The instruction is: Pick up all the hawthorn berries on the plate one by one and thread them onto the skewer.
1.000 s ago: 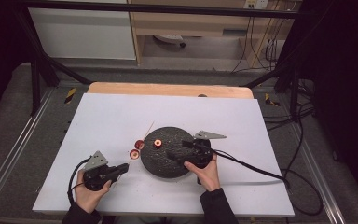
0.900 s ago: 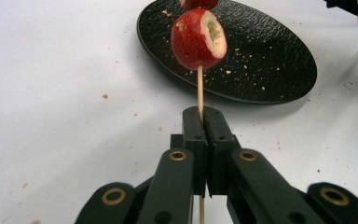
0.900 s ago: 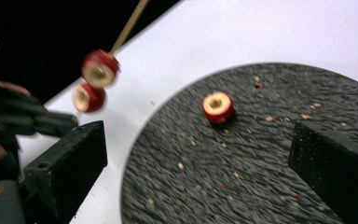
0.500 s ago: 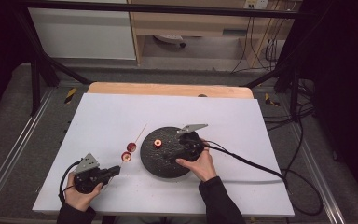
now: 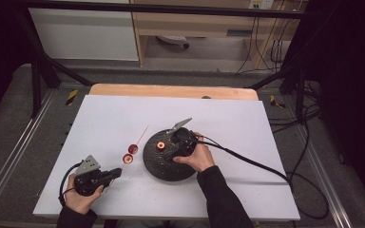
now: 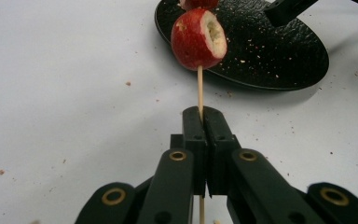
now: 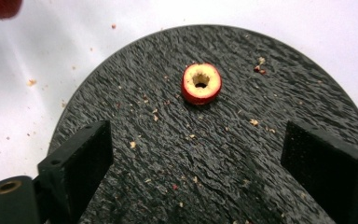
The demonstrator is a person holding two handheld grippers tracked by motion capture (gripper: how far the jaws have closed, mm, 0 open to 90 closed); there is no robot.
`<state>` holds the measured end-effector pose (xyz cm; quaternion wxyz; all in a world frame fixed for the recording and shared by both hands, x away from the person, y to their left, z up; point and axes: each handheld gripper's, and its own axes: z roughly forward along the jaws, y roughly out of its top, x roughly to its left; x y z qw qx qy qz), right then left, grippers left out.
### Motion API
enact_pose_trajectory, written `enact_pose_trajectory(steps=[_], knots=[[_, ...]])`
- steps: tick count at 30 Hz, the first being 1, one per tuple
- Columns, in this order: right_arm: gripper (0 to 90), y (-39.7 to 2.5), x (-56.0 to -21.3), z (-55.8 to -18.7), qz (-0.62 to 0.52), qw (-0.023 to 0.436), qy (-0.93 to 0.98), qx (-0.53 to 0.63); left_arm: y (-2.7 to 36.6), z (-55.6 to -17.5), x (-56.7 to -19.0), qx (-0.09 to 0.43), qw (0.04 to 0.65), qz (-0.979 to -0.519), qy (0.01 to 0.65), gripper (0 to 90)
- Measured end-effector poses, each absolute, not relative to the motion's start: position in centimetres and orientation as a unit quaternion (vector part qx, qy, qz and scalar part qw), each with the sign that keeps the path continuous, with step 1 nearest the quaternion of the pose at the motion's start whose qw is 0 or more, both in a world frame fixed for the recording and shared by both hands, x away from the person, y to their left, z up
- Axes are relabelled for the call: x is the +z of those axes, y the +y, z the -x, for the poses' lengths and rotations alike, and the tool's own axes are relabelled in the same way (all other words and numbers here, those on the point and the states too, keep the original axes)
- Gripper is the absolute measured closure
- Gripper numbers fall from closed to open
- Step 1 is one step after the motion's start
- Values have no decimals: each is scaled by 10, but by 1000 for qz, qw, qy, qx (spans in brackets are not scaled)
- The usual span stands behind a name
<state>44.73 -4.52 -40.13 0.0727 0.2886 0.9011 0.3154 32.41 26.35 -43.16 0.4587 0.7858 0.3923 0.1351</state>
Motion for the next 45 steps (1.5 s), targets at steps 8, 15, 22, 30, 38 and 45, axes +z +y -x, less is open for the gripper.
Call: enact_pose_trajectory(steps=[8,15,22,30,38,45], knots=[[161,-34,-401,-460,-282,73,910,295,262,-325,-433,133,454,-789,393,887],[260,-23,-401,-469,-277,77,915,284,264,-325,-433,133,453,-788,395,887],[349,-13,-404,-479,-275,58,920,273,263,-326,-434,135,450,-789,395,887],[439,-3,-411,-487,-264,39,930,253,262,-325,-434,135,449,-791,394,887],[509,-2,-415,-492,-276,28,927,252,262,-326,-434,133,448,-791,395,887],[581,-3,-415,-494,-275,28,927,255,263,-326,-434,133,449,-790,395,887]])
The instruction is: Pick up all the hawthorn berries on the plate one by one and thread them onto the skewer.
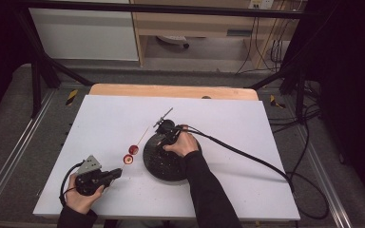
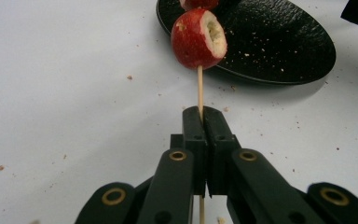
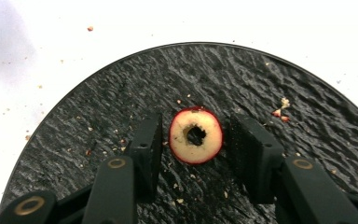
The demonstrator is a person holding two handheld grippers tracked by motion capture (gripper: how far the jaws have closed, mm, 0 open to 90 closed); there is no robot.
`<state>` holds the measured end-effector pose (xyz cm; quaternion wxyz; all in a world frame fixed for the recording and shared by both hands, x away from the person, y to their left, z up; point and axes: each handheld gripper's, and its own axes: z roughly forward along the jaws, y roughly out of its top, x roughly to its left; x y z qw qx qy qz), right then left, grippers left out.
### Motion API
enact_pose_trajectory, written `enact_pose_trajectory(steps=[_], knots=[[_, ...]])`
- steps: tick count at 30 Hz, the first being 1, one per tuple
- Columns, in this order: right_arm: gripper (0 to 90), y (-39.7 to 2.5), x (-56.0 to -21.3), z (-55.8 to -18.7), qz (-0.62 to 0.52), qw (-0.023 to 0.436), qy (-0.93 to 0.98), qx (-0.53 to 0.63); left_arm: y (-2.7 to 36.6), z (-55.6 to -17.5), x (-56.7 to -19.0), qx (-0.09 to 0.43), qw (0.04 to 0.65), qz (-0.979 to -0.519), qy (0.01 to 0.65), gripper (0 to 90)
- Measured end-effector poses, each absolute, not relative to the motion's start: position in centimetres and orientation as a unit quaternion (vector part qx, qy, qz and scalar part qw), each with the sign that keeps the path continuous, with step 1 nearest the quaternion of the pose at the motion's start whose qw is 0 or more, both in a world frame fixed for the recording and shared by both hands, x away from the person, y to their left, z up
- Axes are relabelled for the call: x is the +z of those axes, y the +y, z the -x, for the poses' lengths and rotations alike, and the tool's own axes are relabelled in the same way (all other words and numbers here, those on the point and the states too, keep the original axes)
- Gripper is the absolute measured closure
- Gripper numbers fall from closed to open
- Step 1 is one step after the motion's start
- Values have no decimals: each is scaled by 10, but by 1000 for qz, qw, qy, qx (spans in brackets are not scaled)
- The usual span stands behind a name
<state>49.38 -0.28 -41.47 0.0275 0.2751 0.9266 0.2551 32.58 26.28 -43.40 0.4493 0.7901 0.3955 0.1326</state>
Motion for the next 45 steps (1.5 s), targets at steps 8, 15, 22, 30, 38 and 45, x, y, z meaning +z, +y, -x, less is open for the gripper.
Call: enact_pose_trajectory(steps=[8,15,22,30,38,45], knots=[[620,-3,-415,-495,-279,19,927,251,263,-326,-434,132,450,-790,395,887],[623,-4,-411,-493,-287,14,921,262,263,-326,-434,133,449,-790,394,887],[624,-8,-400,-484,-291,20,917,271,263,-325,-433,135,450,-790,394,887],[625,-15,-387,-473,-296,23,910,291,262,-324,-433,137,452,-790,391,887],[626,-35,-381,-460,-321,13,887,331,260,-324,-434,139,449,-792,390,887],[626,-59,-387,-441,-358,9,845,397,258,-324,-434,136,450,-792,389,887]])
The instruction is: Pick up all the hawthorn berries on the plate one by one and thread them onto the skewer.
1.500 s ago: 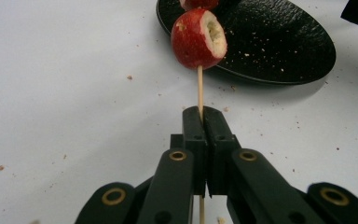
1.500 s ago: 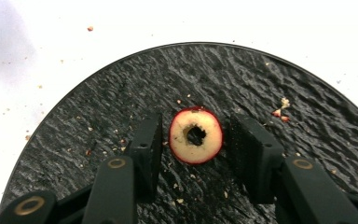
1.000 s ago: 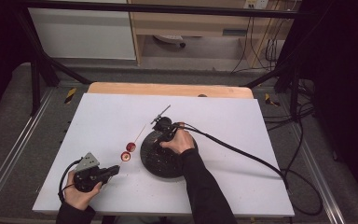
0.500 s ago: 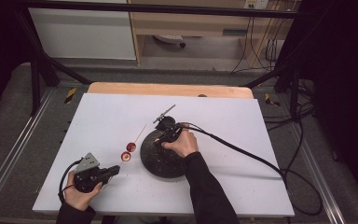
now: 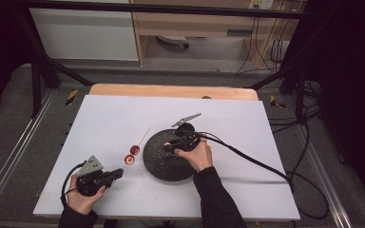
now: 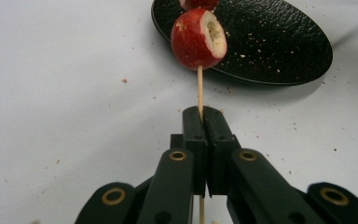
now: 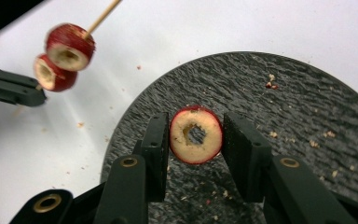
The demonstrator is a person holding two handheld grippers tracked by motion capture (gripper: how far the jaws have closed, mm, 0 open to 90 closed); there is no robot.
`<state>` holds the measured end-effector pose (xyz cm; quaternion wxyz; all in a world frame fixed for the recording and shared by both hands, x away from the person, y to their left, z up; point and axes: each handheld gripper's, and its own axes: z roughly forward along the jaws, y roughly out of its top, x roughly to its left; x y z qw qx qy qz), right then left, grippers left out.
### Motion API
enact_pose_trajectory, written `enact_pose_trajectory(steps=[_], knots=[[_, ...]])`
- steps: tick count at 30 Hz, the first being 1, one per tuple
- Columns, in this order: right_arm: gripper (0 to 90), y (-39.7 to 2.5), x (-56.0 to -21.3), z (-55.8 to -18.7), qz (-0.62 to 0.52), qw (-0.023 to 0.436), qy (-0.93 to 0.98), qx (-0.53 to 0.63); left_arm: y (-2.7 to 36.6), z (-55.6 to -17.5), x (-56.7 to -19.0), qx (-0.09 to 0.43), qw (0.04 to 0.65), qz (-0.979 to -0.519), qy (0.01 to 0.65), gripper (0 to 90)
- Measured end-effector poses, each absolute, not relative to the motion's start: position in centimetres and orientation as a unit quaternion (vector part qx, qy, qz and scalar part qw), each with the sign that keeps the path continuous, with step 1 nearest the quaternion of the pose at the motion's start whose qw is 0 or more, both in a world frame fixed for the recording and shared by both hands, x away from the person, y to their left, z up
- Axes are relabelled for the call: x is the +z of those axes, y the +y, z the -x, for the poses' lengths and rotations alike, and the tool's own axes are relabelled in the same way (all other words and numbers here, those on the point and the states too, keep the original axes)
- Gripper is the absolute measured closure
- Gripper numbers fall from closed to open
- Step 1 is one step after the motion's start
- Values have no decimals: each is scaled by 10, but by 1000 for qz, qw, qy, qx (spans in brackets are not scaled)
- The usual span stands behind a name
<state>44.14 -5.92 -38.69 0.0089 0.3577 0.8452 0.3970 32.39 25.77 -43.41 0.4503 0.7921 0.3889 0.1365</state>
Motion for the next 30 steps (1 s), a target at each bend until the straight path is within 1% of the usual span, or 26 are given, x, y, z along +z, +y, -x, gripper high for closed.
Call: enact_pose_trajectory(steps=[9,16,23,30], knots=[[626,-83,-401,-420,-393,2,783,483,253,-324,-434,137,448,-795,386,887],[627,-90,-418,-411,-422,-1,734,532,250,-324,-434,137,449,-794,386,887],[628,-94,-422,-404,-444,-7,675,589,244,-323,-434,137,448,-798,380,887],[628,-97,-422,-402,-466,5,626,626,240,-323,-434,138,451,-798,377,887]])
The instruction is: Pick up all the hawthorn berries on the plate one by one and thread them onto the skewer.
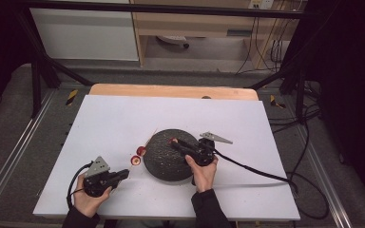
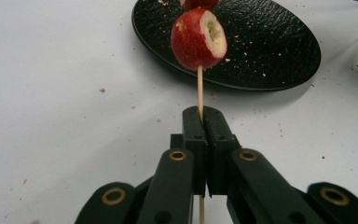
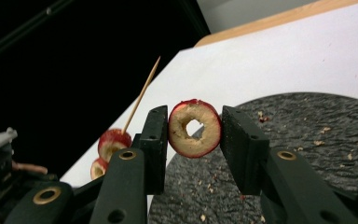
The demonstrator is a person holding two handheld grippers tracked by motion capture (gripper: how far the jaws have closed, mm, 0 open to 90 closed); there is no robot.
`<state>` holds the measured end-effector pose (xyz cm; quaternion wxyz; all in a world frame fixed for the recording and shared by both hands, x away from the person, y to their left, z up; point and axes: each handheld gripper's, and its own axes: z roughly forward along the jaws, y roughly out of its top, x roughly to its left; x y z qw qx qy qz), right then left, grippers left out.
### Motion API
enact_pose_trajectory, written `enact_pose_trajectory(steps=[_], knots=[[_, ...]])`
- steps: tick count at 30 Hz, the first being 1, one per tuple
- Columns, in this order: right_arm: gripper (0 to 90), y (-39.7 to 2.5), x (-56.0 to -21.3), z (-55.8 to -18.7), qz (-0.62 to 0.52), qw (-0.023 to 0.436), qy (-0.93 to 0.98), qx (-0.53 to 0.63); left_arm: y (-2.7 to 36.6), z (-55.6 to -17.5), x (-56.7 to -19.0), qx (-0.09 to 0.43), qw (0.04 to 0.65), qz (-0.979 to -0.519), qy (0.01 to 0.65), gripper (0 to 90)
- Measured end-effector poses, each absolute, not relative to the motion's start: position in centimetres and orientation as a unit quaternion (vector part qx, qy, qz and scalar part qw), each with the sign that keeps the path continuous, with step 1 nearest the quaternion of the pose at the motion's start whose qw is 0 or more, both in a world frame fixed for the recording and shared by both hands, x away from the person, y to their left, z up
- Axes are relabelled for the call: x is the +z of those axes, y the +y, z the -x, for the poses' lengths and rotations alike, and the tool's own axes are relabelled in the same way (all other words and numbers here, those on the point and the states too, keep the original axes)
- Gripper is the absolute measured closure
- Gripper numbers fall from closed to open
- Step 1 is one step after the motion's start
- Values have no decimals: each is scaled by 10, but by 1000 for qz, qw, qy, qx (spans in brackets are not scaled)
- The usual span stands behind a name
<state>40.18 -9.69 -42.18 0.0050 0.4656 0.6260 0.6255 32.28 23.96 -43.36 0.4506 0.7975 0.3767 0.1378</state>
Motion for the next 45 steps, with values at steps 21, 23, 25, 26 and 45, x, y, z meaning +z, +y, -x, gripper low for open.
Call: enact_pose_trajectory(steps=[21,23,25,26,45], knots=[[630,-100,-414,-405,-475,11,540,695,223,-320,-433,139,462,-795,369,887],[630,-102,-413,-405,-477,14,534,698,222,-320,-433,138,463,-795,368,887],[630,-105,-414,-406,-478,14,526,703,220,-320,-432,138,464,-794,369,887],[630,-106,-414,-407,-478,15,524,705,219,-319,-432,138,463,-794,369,887],[631,-113,-405,-407,-474,23,479,739,198,-316,-429,130,478,-790,361,887]])
